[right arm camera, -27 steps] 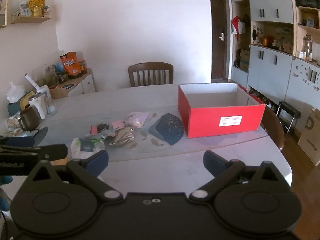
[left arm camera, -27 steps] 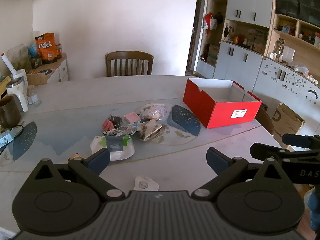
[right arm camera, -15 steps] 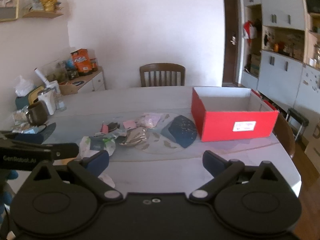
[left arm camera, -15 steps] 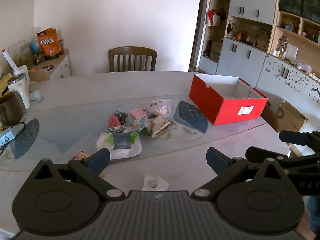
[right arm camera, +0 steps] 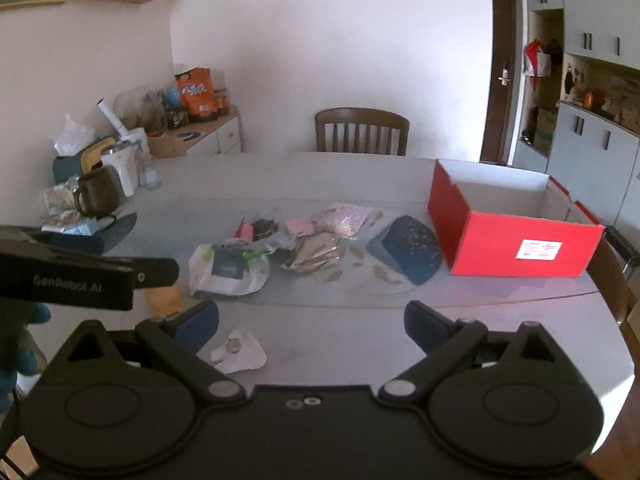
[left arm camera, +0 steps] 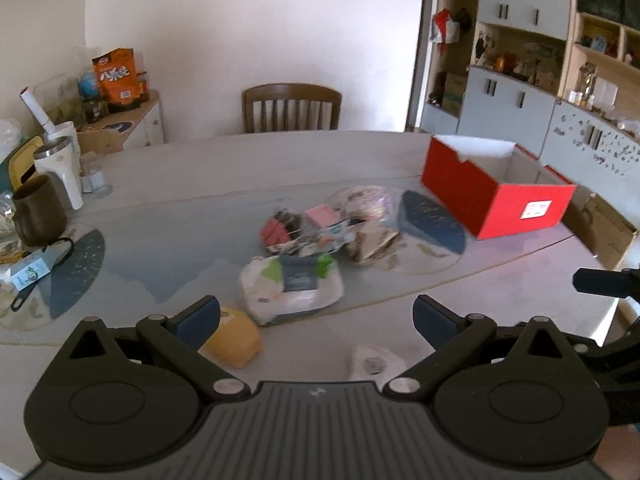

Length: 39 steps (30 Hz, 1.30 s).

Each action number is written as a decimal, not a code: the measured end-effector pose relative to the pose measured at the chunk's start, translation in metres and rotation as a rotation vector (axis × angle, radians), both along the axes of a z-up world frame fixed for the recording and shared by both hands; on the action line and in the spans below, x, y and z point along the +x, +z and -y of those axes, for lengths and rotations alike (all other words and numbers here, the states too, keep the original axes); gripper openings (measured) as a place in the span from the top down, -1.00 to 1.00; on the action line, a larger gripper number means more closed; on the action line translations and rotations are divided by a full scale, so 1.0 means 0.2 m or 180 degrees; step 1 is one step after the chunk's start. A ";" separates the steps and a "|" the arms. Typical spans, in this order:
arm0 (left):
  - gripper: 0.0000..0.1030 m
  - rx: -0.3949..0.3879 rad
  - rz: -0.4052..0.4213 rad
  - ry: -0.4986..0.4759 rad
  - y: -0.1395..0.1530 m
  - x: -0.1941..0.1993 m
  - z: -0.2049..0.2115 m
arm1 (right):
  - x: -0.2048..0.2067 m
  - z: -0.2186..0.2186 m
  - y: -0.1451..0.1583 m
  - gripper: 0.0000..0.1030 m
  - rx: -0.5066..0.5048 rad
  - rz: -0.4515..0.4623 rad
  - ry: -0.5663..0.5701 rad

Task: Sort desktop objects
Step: 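Reach left gripper to yellow figurine while right gripper reaches white plush, then close left gripper on yellow figurine while right gripper closes on white plush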

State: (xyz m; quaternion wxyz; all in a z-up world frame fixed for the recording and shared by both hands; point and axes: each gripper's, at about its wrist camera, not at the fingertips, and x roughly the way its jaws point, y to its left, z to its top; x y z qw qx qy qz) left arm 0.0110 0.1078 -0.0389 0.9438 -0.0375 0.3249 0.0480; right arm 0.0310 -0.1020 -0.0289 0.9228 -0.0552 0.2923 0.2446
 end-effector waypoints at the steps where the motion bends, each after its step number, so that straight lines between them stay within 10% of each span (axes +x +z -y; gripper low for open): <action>1: -1.00 0.0014 -0.0010 0.0010 -0.02 0.01 -0.03 | 0.00 -0.02 -0.02 -0.93 -0.0012 -0.0011 0.0028; 27: -0.87 0.0197 -0.0570 -0.0145 -0.45 0.33 -0.36 | 0.17 -0.52 -0.45 -0.72 -0.0462 -0.0543 0.0098; 39: -0.50 0.0121 -0.0685 -0.0248 -0.50 0.40 -0.43 | 0.26 -0.60 -0.54 -0.23 -0.0578 -0.0822 -0.0015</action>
